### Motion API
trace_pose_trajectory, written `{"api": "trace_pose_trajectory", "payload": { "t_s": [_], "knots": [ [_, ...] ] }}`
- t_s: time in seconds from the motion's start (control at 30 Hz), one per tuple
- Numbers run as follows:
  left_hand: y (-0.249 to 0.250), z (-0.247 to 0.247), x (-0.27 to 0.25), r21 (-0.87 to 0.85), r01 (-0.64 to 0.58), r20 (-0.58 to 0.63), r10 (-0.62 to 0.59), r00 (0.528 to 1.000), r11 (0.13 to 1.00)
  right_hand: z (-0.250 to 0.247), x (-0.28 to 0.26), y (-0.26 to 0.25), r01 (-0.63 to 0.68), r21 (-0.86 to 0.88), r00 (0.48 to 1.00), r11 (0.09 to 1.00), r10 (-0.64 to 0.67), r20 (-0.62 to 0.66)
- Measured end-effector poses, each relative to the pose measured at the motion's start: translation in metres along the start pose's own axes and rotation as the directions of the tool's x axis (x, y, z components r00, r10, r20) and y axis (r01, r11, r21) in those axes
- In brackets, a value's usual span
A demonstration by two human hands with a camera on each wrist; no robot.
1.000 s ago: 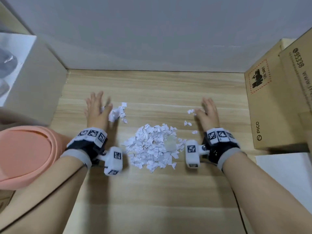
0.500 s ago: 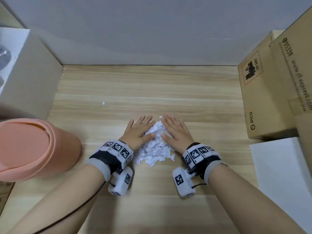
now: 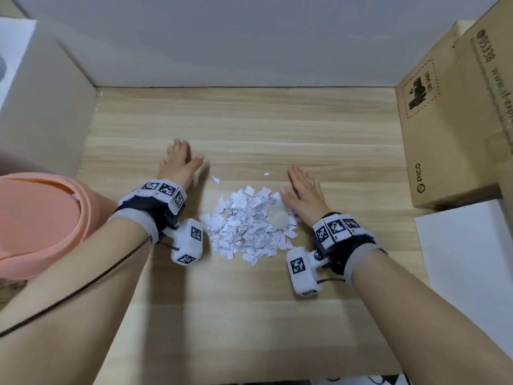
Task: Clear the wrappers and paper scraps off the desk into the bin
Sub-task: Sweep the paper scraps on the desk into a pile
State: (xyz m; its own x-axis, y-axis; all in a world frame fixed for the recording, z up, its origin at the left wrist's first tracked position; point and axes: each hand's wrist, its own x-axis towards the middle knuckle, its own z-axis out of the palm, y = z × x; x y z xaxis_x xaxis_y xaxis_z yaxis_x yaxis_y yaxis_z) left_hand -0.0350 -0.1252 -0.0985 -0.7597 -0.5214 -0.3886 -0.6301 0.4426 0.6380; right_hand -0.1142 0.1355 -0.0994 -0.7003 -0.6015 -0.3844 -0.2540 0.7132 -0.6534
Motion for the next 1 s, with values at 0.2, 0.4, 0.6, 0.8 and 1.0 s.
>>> {"api": "trace_pose_trajectory", "payload": {
  "t_s": [0.2,0.4,0.6,0.8,1.0],
  "knots": [
    [0.018,0.035,-0.044,0.107,-0.292,0.327,0.244,0.913,0.95,0.021,0.017,-0.037,0.128,-0.004,0.98,0.992,-0.125,0.152],
    [0.002,0.046,-0.084,0.028,-0.381,0.476,0.322,0.818,0.924,0.024,-0.004,-0.025,0.188,0.099,0.957,0.977,-0.205,0.205],
    [-0.018,0.021,-0.097,-0.296,-0.151,0.115,0.192,0.975,0.943,0.009,-0.033,-0.007,0.018,0.455,0.985,0.89,0.062,-0.161],
    [-0.026,0.051,-0.12,-0.063,-0.149,0.185,0.159,0.97,0.987,0.039,-0.059,0.0,-0.023,0.078,0.996,0.997,0.03,-0.085],
    [0.001,0.073,-0.125,-0.221,-0.157,0.25,0.211,0.945,0.963,0.057,-0.06,-0.022,-0.003,0.173,0.998,0.985,0.014,-0.057]
  ]
}}
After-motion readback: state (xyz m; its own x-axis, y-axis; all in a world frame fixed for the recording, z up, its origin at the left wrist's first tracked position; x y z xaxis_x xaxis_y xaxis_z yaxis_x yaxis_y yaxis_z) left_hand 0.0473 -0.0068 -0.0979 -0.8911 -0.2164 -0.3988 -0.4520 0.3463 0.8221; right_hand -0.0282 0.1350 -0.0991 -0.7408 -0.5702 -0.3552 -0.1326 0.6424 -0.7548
